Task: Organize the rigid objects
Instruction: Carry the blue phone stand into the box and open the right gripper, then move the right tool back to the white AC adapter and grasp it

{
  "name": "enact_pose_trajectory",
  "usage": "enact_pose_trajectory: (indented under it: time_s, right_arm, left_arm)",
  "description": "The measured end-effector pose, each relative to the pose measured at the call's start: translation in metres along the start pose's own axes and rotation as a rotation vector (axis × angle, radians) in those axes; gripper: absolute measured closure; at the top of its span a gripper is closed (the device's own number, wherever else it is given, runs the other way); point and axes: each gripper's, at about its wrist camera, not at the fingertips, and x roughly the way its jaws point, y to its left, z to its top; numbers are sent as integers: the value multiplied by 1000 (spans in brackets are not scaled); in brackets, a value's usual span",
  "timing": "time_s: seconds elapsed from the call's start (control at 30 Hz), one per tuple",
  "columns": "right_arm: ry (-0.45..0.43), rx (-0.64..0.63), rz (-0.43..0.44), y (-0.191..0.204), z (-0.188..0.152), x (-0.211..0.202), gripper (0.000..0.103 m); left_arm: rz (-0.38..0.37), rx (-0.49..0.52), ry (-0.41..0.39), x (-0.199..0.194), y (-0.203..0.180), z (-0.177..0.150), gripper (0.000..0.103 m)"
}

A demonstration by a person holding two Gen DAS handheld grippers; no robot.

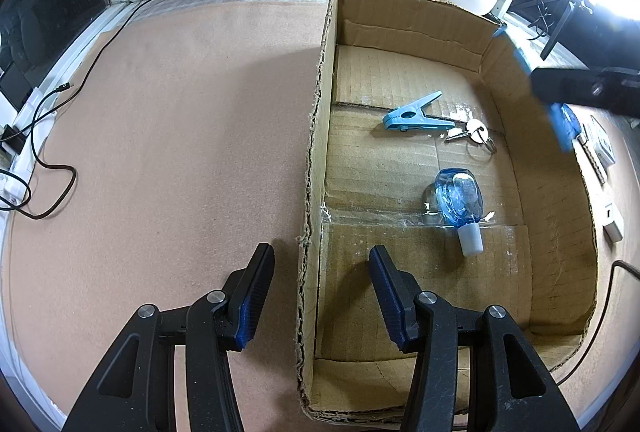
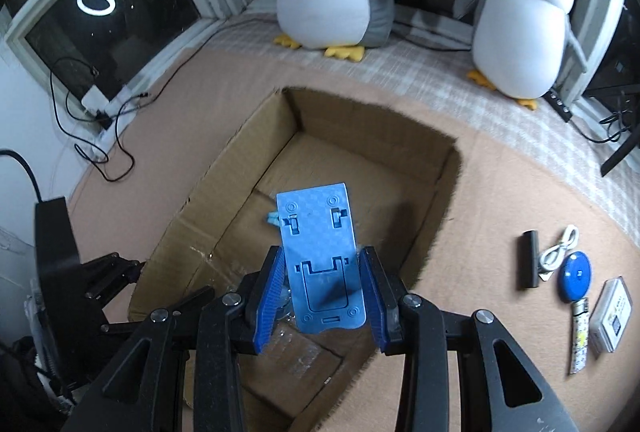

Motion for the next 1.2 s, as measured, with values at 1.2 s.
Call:
enact_pose_trajectory:
  time_s: [1.2]
  right_arm:
    - [-12,39,55,2,-3,7,49]
  left_arm:
    - [2,4,0,0,1,-1,49]
